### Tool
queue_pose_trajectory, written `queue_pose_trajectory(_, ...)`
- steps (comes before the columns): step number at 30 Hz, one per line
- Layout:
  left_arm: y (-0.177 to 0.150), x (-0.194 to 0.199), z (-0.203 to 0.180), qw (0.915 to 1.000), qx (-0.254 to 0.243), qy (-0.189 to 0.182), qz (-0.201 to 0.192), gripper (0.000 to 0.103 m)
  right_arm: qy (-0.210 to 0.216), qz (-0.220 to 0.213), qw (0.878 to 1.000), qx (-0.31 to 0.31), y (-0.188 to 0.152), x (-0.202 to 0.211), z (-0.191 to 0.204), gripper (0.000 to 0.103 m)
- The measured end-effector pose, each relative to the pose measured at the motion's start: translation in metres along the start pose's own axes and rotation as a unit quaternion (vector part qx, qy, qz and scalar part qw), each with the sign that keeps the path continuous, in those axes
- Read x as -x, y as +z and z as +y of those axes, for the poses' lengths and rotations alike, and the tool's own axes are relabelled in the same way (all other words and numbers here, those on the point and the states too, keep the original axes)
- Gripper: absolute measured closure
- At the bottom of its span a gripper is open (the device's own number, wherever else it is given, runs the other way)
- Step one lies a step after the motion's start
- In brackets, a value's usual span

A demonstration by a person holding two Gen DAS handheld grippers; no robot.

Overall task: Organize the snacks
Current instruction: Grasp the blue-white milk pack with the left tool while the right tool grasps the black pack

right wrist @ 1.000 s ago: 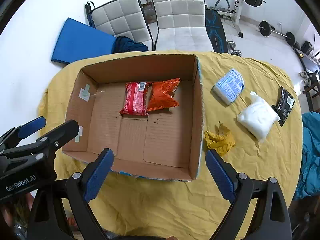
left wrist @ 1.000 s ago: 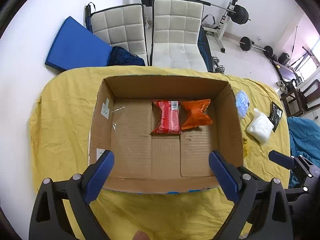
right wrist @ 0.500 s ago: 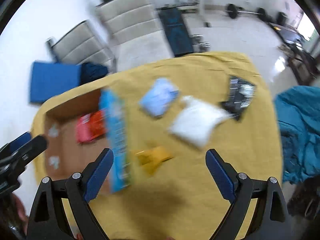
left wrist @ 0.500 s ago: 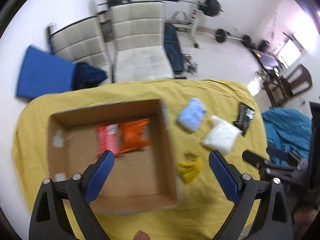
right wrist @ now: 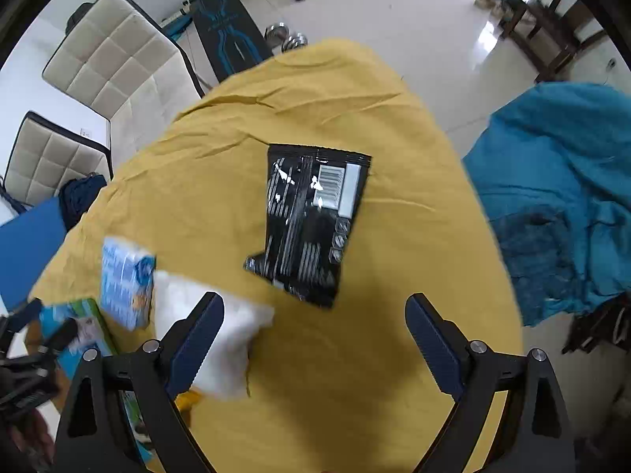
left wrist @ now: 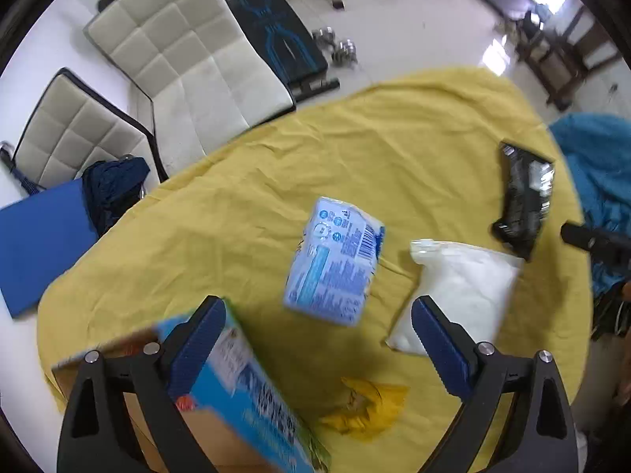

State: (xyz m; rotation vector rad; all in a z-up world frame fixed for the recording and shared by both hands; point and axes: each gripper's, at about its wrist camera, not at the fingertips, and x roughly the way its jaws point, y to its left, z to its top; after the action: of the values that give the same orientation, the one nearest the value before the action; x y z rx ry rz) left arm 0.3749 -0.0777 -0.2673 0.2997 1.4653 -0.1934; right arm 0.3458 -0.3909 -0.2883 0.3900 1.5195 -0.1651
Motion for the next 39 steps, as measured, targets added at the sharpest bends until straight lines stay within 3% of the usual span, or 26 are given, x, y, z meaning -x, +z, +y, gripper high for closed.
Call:
queue_pose_trajectory(5, 0.016, -0.051, -0.017, 0.998, -0.043, 0.012, 0.043, 0.006, -0.005, 0.036, 0.999, -0.02, 0.024, -0.045, 0.001, 0.008)
queue_pose_trajectory(10, 0.021, -0.091, -0.026, 0.994, -0.065, 0.026, 0.083, 0.006, 0.017, 0.058, 0.998, -0.036, 0.033, -0.073, 0.003, 0.008)
queue_pose_trajectory(11, 0.021, -0.096, -0.026, 0.9936, -0.066, 0.029, 0.088, 0.008, 0.015, 0.059, 0.998, -0.035, 0.033, -0.077, 0.004, 0.011)
queue_pose_trajectory(12, 0.022, -0.099, -0.025, 0.9931, -0.067, 0.028, 0.092, 0.017, 0.006, 0.06, 0.998, -0.032, 0.032, -0.081, 0.006, 0.015)
queue_pose_trajectory(13, 0.022, -0.104, -0.024, 0.9929, -0.065, 0.027, 0.095, 0.024, 0.0, 0.062, 0.998, -0.028, 0.033, -0.082, 0.008, 0.026)
queue_pose_trajectory(14, 0.023, -0.107, -0.023, 0.9928, -0.061, 0.027, 0.1, 0.035, -0.013, 0.064, 0.998, -0.019, 0.032, -0.084, 0.01, 0.037)
queue_pose_trajectory(15, 0.023, -0.11, -0.02, 0.9927, -0.052, 0.022, 0.107, 0.04, -0.03, 0.063, 0.998, -0.01, 0.031, -0.084, 0.012, 0.04)
queue_pose_trajectory(20, 0.017, -0.11, -0.003, 0.9926, 0.041, -0.03, 0.111, 0.048, -0.04, 0.077, 0.996, 0.038, 0.024, -0.082, 0.014, 0.044)
queue_pose_trajectory(22, 0.012, -0.11, 0.009, 0.9863, 0.096, -0.06, 0.12, 0.049, -0.048, 0.088, 0.993, 0.063, 0.019, -0.082, 0.015, 0.044)
queue_pose_trajectory(25, -0.002, -0.112, 0.029, 0.9697, 0.181, -0.101, 0.13, 0.05, -0.062, 0.116, 0.985, 0.115, 0.01, -0.081, 0.017, 0.044)
queue_pose_trajectory(28, -0.009, -0.112, 0.028, 0.9714, 0.181, -0.093, 0.123, 0.05, -0.085, 0.125, 0.977, 0.149, -0.002, -0.083, 0.018, 0.044)
queue_pose_trajectory(35, -0.009, -0.125, 0.016, 0.9777, 0.154, -0.067, 0.125, 0.047, -0.087, 0.092, 0.987, 0.102, -0.008, -0.087, 0.014, 0.042)
queue_pose_trajectory(39, -0.011, -0.125, 0.014, 0.9805, 0.148, -0.06, 0.115, 0.05, -0.102, 0.068, 0.987, 0.1, -0.021, -0.086, 0.019, 0.044)
